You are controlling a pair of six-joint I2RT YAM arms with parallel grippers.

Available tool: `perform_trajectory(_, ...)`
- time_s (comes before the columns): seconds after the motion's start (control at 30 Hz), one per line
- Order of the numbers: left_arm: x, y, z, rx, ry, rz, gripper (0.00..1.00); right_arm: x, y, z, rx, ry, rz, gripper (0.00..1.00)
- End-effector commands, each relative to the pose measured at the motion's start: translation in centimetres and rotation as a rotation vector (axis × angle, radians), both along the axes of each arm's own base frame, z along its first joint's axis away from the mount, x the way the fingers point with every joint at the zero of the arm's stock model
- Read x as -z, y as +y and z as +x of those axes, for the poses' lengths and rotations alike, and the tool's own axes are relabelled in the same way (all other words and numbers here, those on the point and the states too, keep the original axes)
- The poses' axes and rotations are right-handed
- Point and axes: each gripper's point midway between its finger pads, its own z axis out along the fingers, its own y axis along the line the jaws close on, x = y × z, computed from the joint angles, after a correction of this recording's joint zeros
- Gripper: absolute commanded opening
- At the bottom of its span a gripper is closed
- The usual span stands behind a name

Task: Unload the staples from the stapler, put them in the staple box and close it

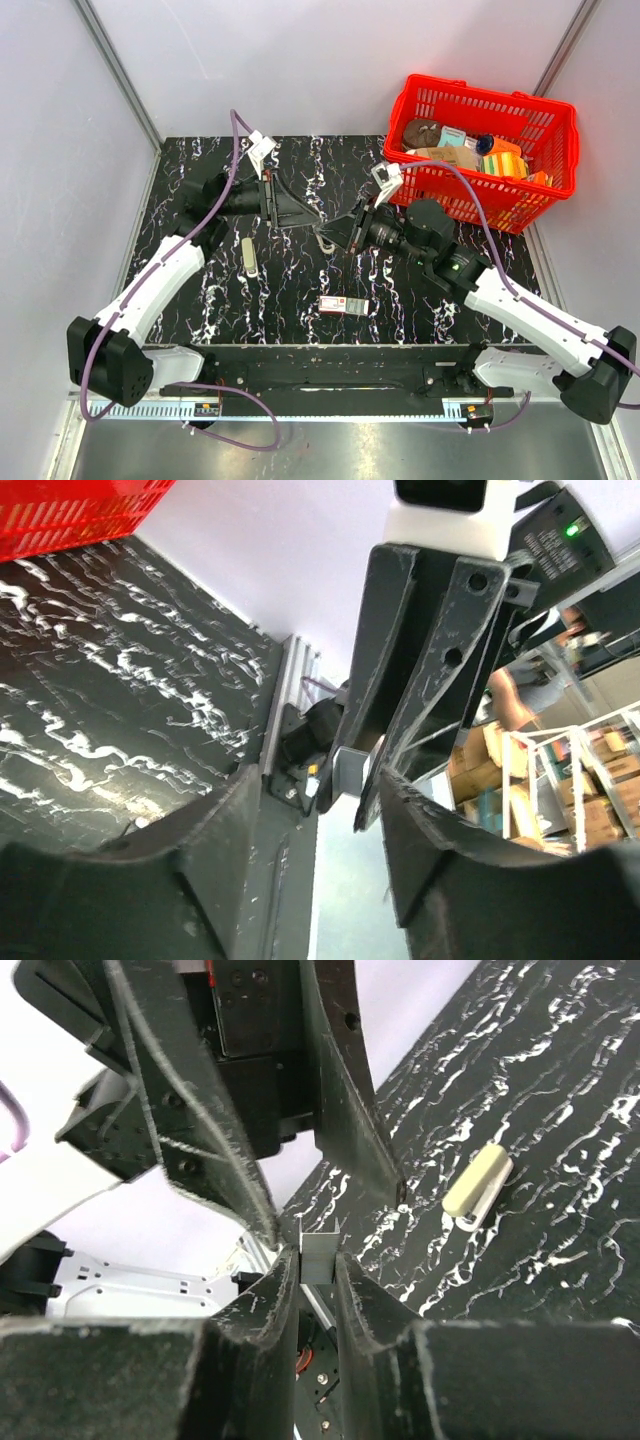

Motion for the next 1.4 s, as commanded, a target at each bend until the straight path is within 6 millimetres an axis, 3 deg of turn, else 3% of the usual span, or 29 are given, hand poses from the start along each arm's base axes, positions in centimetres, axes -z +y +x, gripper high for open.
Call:
perform_trajectory(0.0, -1.1, 0.6, 0.3, -0.058, -0.123, 0.071, 0.61, 0.1, -2.0, 0.3, 0.065, 0.014, -0.055, 0.13)
perform_trajectory(0.13, 0.4, 1.4, 2.3, -0.15, -0.192, 0.18, 0.74, 4.2, -3.4, 0.5, 0.129, 0.124, -0.174, 0.11)
perform_trajectory(0.23, 2.5, 1.9, 3.4, -0.175, -0.251, 0.26, 0.75, 8.6, -4.0, 0.6, 0.167, 0.252, -0.287, 0.1)
perform_trajectory(0.4, 8.7, 3.1, 5.7, -0.219, -0.258, 0.448, 0.73, 16.9, -5.6, -0.2, 0.249, 0.513, -0.495, 0.08)
perform_trajectory(0.57, 11.9, 4.5, 6.1, -0.229, -0.315, 0.562, 0.72, 24.0, -6.0, -2.3, 0.292, 0.747, -0.642, 0.02)
perform_trajectory(0.8, 14.2, 5.7, 5.4, -0.216, -0.323, 0.645, 0.71, 26.4, -5.8, -3.2, 0.44, 0.759, -0.768, 0.01)
perform_trajectory(1.07, 14.7, 6.0, 4.9, -0.214, -0.324, 0.658, 0.7, 29.2, -6.4, -4.4, 0.505, 0.791, -0.841, 0.02)
perform_trajectory(1.37, 15.0, 6.4, 4.5, -0.212, -0.334, 0.677, 0.68, 30.2, -7.6, -4.1, 0.553, 0.769, -0.867, 0.05)
